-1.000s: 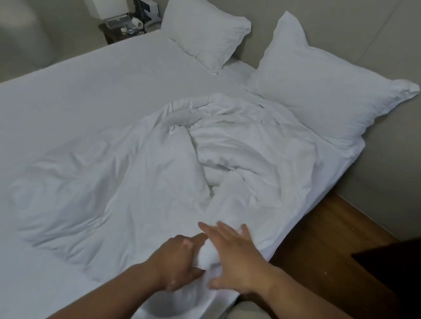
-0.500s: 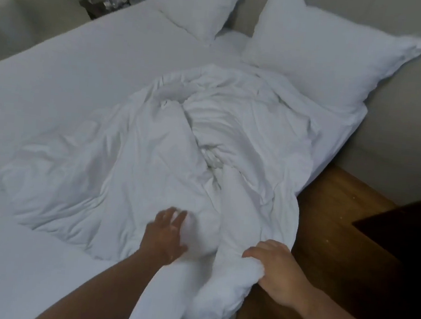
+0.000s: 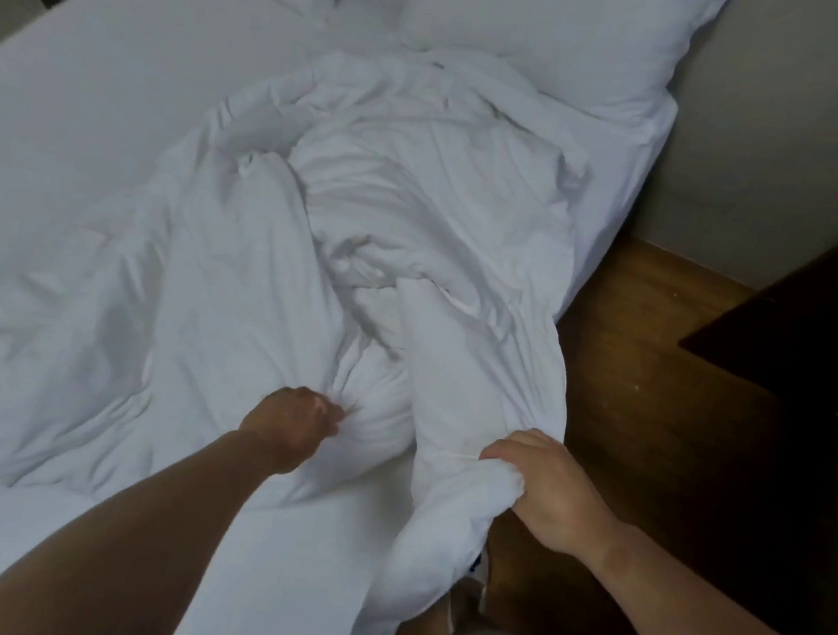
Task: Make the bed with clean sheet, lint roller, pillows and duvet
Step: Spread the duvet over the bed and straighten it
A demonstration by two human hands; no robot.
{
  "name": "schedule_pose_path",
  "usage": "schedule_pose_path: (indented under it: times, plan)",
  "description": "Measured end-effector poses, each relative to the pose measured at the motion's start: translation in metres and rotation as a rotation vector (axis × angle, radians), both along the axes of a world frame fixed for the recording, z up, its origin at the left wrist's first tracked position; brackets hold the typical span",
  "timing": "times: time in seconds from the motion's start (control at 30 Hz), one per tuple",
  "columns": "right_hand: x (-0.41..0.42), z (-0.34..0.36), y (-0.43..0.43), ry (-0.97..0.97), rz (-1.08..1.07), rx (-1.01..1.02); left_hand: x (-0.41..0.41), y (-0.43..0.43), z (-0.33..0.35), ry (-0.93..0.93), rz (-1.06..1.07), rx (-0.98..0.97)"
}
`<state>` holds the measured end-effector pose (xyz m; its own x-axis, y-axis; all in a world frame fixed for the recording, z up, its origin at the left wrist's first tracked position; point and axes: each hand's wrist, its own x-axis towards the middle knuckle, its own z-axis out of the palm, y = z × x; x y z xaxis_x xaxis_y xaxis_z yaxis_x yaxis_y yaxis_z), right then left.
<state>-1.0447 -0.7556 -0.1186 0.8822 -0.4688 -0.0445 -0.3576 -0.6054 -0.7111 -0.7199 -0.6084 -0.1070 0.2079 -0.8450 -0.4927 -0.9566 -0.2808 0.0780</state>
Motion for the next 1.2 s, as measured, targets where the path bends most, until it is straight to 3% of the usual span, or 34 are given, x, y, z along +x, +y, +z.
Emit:
schedule_pose_path:
  times: [0.2,0.4,0.53,0.6,0.67,0.73,0.87,0.97,1.03,1.1,1.2]
  plan:
    - [0.0,0.029,0.072,-0.061,0.001,-0.038,0.082,0.131,0.101,-0.096,-0.058,0.094]
    - [-0.006,0.038,0.211,-0.097,-0.035,-0.039,0.166,0.3,0.18,-0.561,-0.009,0.23]
    - [-0.017,0.031,0.284,-0.113,-0.141,0.007,0.164,0.35,0.173,-0.818,0.111,0.251]
    - [-0.022,0.024,0.309,-0.093,-0.189,0.005,0.136,0.342,0.144,-0.64,0.163,0.141]
    - [-0.022,0.018,0.327,0.019,-0.19,-0.013,0.091,0.318,0.103,-0.3,0.083,0.023]
    - [-0.021,0.011,0.333,0.187,-0.21,-0.068,0.037,0.298,0.061,-0.154,0.006,0.062]
    - [-0.033,-0.001,0.339,0.433,-0.098,-0.057,-0.021,0.303,-0.007,-0.401,-0.027,0.258]
    - [-0.046,-0.016,0.35,0.546,0.037,-0.06,-0.024,0.316,-0.016,-0.412,-0.12,0.215]
    - [-0.045,-0.03,0.365,0.601,0.134,0.053,-0.006,0.33,-0.014,-0.301,-0.11,0.074]
    - [-0.041,-0.037,0.374,0.667,0.235,0.192,0.023,0.343,-0.005,-0.195,-0.114,-0.223]
    - [-0.018,-0.025,0.386,0.63,0.19,0.466,0.072,0.353,0.019,-0.216,-0.252,-0.518]
